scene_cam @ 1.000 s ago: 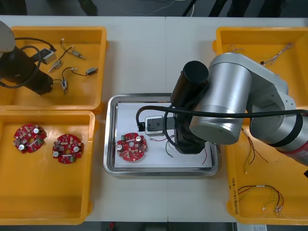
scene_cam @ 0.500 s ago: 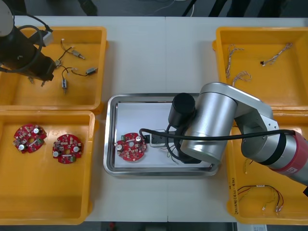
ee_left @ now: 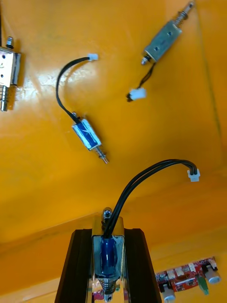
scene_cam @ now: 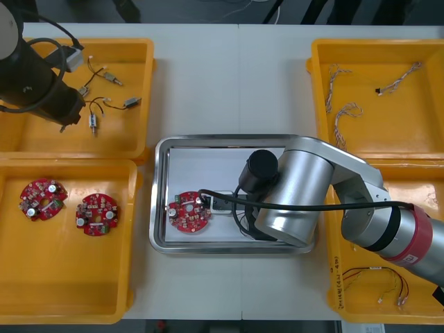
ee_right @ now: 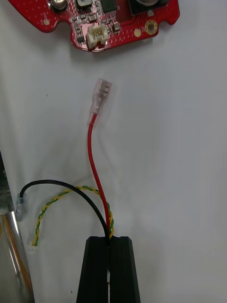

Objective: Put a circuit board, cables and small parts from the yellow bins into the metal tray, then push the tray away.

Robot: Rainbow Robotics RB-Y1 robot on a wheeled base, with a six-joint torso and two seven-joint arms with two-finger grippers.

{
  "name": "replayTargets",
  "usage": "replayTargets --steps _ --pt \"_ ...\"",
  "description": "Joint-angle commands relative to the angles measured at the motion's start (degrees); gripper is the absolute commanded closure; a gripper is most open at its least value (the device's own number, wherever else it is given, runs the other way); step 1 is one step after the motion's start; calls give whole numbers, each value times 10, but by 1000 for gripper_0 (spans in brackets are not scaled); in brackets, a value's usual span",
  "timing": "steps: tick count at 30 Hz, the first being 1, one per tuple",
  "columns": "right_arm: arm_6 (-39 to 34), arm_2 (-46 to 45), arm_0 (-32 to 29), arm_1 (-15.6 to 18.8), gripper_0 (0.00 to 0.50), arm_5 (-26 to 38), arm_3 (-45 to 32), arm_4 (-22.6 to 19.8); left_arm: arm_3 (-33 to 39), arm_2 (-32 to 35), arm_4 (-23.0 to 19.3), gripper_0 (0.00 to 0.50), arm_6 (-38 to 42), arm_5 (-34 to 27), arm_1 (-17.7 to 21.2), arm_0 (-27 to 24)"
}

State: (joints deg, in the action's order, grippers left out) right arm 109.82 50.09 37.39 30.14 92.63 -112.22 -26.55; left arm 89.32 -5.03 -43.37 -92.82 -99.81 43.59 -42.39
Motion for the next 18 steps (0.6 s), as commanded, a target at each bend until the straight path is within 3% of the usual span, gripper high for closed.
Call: replayTargets --steps 1,2,3,4,18 --pt "-29 11 -18 -13 410 -10 -4 19 67 15 -8 500 115 -20 26 27" --pt "-29 11 -19 -13 323 -10 -5 21 73 15 -9 500 120 -21 26 28" --pt "-29 11 -20 -13 97 -13 -4 24 84 15 -11 500 130 -26 26 33" --pt "-29 11 -19 -13 0 -16 -4 26 95 15 -13 500 138 -30 25 37" --pt "-35 -4 -18 -17 0 -9 -36 46 183 -7 -10 500 267 -102 -2 46"
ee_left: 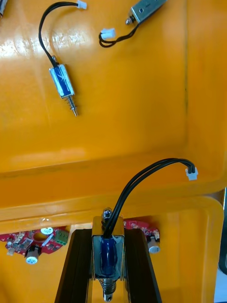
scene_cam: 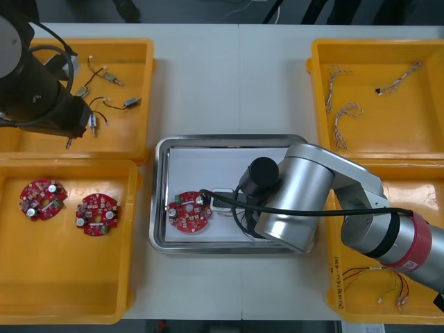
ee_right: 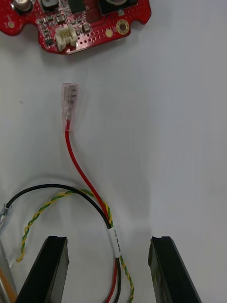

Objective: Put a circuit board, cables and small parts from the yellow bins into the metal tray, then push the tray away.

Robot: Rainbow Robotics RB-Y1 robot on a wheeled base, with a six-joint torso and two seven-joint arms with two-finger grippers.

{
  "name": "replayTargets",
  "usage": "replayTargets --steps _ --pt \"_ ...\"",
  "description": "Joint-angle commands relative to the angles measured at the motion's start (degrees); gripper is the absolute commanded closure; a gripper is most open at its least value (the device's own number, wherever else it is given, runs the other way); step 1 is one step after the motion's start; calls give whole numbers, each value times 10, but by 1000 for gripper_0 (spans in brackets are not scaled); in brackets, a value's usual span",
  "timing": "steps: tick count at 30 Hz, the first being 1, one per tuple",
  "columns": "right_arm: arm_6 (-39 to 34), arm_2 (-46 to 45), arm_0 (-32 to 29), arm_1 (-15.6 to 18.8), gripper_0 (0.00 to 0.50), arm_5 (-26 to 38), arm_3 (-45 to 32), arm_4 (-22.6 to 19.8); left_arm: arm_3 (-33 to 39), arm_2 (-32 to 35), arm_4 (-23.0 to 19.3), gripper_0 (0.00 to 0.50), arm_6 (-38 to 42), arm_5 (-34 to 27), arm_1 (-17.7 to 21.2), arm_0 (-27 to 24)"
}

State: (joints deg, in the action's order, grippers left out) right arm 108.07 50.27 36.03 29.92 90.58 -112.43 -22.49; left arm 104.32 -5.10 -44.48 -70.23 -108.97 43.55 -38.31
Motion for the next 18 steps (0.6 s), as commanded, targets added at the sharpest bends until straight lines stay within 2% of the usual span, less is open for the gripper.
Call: replayTargets --steps 1,7,12,18 --pt "-17 -12 -4 -15 0 21 -42 5 38 -12 0 500 52 -10 -2 5" --pt "-24 -54 1 -29 0 102 -81 4 60 -38 4 500 104 -10 -10 4" --pt "-28 -104 16 -52 0 187 -107 4 78 -52 11 500 140 -10 -22 5" --pt "-25 -181 55 -88 0 194 -128 2 102 -76 22 500 193 -10 -40 3"
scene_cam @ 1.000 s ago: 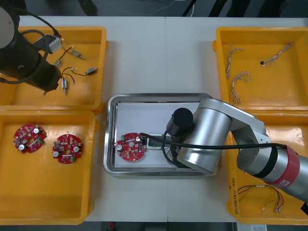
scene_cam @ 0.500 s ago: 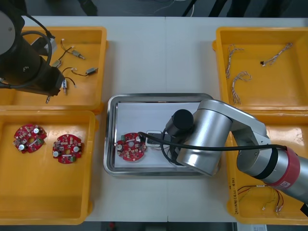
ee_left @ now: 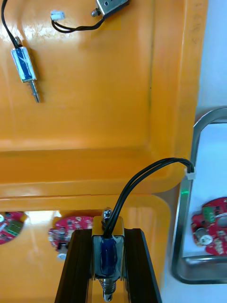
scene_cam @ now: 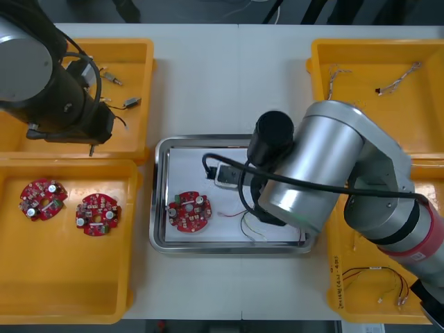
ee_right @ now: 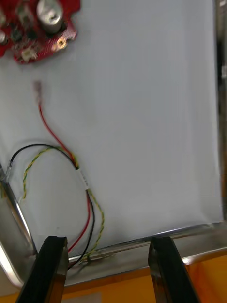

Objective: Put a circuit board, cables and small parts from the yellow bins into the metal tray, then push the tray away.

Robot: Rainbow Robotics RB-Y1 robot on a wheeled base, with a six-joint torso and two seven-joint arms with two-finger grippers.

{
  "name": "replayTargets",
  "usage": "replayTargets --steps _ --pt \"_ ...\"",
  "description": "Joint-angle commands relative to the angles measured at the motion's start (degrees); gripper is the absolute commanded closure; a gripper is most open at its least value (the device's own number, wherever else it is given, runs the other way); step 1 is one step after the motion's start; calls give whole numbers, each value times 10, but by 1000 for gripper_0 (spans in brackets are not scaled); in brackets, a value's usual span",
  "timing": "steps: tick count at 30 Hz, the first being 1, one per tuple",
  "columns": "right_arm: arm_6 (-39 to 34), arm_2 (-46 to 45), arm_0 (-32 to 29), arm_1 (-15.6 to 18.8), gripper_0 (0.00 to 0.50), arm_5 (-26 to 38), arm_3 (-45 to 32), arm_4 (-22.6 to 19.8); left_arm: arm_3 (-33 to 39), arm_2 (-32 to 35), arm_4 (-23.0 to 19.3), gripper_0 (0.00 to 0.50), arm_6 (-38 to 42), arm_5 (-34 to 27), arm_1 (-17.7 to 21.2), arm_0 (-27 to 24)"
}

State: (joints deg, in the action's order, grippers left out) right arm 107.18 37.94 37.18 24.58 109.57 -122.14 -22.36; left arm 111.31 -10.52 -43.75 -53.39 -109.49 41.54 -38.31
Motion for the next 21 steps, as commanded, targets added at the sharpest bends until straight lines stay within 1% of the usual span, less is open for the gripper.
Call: replayTargets --steps 1,4,7,10,16,21 --pt "-16 -65 47 -36 0 4 -32 -1 34 -25 16 500 29 -5 -22 3" --pt "-18 -102 55 -38 0 4 -39 -9 41 -42 23 500 52 -5 -30 -4" --pt "-20 -141 55 -34 0 4 -39 -18 47 -57 27 500 78 -5 -39 -11" --pt "-20 -178 55 -23 0 4 -39 -26 51 -72 32 500 101 0 -48 -16" --pt "-21 -244 55 15 0 4 -32 -51 52 -115 51 500 152 21 -64 -31" --pt "-19 -294 65 21 0 4 -16 -56 51 -147 67 500 188 42 -73 -38"
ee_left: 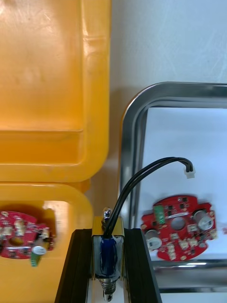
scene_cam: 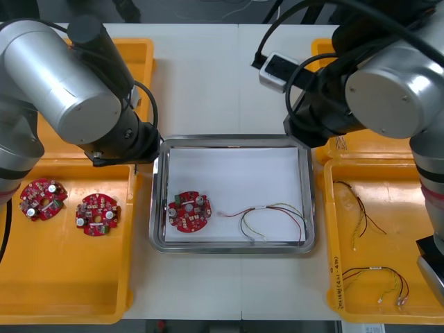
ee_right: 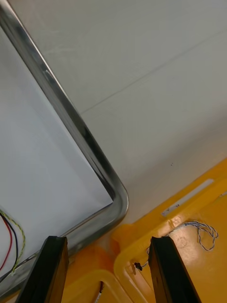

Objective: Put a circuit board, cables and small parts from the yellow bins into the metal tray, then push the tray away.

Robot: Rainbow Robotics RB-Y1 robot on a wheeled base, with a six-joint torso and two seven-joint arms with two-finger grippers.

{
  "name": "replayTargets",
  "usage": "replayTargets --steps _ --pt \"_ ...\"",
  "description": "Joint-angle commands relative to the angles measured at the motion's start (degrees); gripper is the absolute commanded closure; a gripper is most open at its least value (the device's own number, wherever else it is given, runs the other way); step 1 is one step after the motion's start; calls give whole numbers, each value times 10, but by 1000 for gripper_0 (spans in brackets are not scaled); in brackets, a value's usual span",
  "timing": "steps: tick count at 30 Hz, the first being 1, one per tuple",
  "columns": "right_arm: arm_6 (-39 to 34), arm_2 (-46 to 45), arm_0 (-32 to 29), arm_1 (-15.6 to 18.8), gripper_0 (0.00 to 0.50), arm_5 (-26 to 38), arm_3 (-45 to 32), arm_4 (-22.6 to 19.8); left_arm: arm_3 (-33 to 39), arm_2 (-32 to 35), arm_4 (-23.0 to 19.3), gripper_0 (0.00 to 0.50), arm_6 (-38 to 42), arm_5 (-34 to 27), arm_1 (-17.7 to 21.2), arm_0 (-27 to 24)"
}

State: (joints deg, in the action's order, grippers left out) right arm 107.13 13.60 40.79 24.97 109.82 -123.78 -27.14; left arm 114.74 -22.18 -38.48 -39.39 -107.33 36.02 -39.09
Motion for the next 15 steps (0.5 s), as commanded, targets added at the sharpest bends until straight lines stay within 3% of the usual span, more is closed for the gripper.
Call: replayTargets --steps 1,8,15 --pt "-20 -63 32 21 0 2 5 -11 17 -39 17 500 58 26 -19 -32" --pt "-20 -132 50 31 0 2 62 -15 8 -74 34 500 90 56 -30 -35" --pt "-20 -216 76 33 0 2 130 -7 -56 -99 52 500 99 86 -55 -54"
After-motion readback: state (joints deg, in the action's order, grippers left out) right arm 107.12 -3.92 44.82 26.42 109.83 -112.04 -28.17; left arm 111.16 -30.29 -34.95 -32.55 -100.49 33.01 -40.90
